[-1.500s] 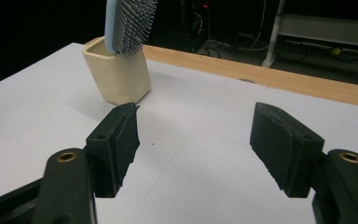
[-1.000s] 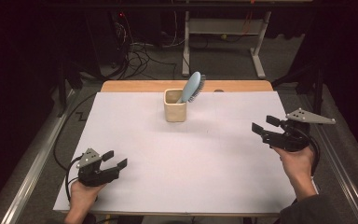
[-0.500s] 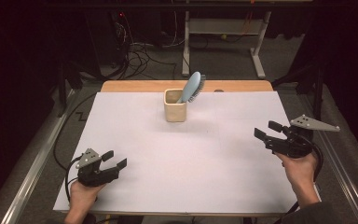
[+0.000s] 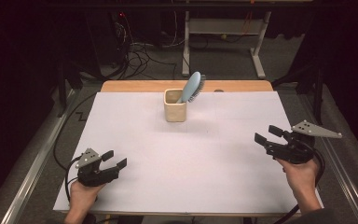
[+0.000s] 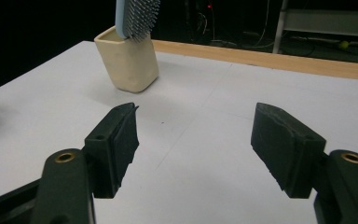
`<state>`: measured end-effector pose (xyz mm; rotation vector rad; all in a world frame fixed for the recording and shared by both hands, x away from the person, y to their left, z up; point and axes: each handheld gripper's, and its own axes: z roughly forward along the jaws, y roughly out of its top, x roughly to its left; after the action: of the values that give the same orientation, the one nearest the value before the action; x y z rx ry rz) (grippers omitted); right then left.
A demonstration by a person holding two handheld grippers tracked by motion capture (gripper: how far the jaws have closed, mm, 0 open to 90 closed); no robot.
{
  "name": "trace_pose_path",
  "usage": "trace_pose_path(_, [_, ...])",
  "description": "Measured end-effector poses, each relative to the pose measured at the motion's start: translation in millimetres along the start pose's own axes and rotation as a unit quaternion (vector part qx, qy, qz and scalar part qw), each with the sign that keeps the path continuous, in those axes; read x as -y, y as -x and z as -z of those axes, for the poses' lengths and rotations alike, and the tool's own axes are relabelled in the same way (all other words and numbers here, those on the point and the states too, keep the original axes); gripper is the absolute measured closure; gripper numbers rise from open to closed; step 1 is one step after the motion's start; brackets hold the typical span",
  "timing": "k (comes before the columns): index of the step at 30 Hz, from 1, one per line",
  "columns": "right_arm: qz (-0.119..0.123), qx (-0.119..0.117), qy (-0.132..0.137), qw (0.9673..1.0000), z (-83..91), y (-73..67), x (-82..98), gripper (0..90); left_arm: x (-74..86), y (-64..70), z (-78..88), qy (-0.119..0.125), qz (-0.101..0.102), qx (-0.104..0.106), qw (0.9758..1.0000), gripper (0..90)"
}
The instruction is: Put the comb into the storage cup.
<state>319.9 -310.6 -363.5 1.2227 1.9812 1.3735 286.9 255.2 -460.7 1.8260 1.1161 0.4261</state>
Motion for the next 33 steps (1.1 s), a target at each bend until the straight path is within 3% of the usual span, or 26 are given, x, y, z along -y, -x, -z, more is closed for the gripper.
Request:
trace_pose_path(24, [-0.011,-0.001,0.006,0.9999,15.0,-2.1,20.6,31.1,0.1,0.5,0.3,0.001,0.0,0.001,1.0,33.4])
trace_pose_path(33, [-0.013,0.006,0.008,0.9999,22.7,-4.8,29.7,26.1,0.0,0.7,-0.2,0.0,0.0,0.002,1.0,33.4])
